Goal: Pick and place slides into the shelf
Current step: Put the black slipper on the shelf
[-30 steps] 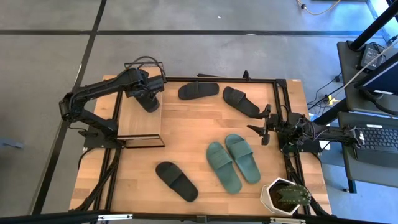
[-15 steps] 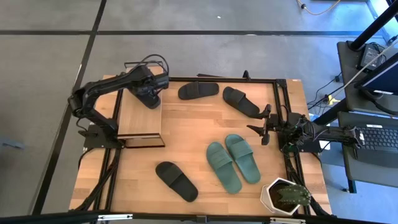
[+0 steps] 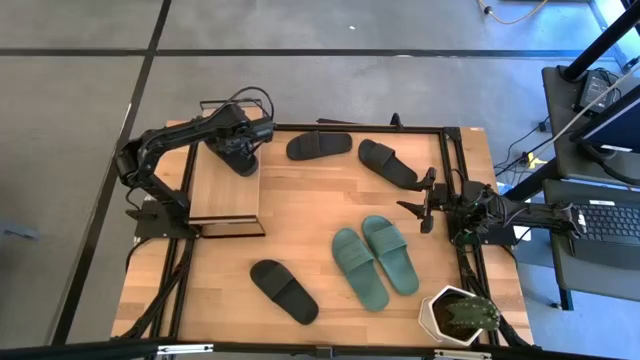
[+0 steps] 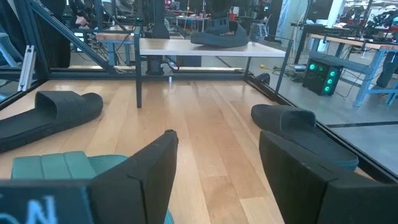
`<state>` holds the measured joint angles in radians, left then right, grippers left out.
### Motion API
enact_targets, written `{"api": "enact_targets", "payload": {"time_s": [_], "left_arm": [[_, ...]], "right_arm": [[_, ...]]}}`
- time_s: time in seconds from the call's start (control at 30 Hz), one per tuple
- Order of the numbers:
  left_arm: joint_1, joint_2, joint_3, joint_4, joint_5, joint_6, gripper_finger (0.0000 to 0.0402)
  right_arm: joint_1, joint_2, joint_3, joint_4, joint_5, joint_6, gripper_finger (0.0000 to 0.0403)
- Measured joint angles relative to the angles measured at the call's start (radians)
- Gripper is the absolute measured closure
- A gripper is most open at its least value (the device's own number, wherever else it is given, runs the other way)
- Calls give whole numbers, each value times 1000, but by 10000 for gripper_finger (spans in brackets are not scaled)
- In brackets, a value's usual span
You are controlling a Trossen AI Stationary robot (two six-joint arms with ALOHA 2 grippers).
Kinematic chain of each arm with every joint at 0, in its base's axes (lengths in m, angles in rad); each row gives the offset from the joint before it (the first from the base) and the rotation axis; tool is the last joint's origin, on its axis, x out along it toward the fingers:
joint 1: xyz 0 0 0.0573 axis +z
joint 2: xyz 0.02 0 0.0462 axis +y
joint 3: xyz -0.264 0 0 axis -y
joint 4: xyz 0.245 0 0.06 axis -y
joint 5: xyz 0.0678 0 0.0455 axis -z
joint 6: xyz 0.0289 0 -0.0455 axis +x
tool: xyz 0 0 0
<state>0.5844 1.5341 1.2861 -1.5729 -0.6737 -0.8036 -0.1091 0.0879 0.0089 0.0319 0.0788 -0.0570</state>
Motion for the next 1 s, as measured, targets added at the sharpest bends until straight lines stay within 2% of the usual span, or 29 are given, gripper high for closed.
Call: {"api": "enact_targets", "payload": {"time_s": [0.33, 0.7, 1.0], "left_arm": [[-31, 1, -1, -1, -5, 46, 330], [-31, 2, 42, 1, 23, -176, 330], [-32, 2, 119, 12, 30, -170, 330]], "right_arm": [[0, 0, 0, 0, 0, 0, 176], [0, 0, 0, 0, 0, 2, 176], [0, 0, 0, 0, 0, 3, 176]]}}
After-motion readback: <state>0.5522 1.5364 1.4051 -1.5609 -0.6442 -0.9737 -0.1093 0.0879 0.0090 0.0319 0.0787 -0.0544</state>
